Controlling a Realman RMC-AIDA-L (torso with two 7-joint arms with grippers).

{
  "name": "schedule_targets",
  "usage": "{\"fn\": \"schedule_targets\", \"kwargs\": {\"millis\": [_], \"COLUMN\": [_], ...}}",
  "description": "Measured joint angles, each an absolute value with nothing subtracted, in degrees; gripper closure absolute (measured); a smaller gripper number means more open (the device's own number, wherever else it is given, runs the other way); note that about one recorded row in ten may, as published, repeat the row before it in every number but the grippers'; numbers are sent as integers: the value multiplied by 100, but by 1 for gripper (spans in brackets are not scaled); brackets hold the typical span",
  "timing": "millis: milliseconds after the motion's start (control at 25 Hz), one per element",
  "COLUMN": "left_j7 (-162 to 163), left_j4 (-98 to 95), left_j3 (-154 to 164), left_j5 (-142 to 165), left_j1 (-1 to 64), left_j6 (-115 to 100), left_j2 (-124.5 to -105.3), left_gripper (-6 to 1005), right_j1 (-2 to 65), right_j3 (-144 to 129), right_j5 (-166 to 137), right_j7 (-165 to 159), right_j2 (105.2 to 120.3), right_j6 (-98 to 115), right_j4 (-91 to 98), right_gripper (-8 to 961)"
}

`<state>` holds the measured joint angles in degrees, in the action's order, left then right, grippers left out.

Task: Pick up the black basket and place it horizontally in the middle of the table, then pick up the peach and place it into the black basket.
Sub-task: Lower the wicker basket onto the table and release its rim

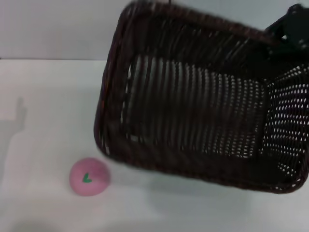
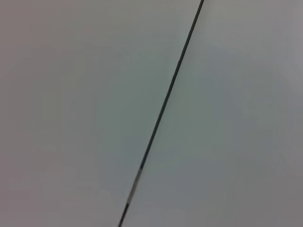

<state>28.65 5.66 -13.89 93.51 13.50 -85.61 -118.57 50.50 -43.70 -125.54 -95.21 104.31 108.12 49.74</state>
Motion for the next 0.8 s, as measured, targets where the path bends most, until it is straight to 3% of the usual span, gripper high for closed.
{"fn": "schedule_targets", "kwargs": {"millis": [400, 640, 800], "left_j7": [2867, 2926, 2932], "left_j4": [840, 897, 922], "left_j3": [-1166, -968, -927], "left_j5": [9356, 9360, 9360], "left_j1": [1259, 1201, 1165], "left_j6": [-8706, -8944, -8988], "left_j2": [-11859, -11855, -11856], "left_gripper": [412, 412, 413], "right_j1": [5615, 5718, 5730], "right_j3": [-5202, -5331, -5502], "right_j5": [-12792, -13022, -13038], "right_j7": [-8700, -8408, -8354], "right_j2": [10535, 10754, 10795], "right_j6": [10438, 9816, 9622], "right_j4": [4239, 4151, 4148], "right_gripper": [803, 804, 804]}}
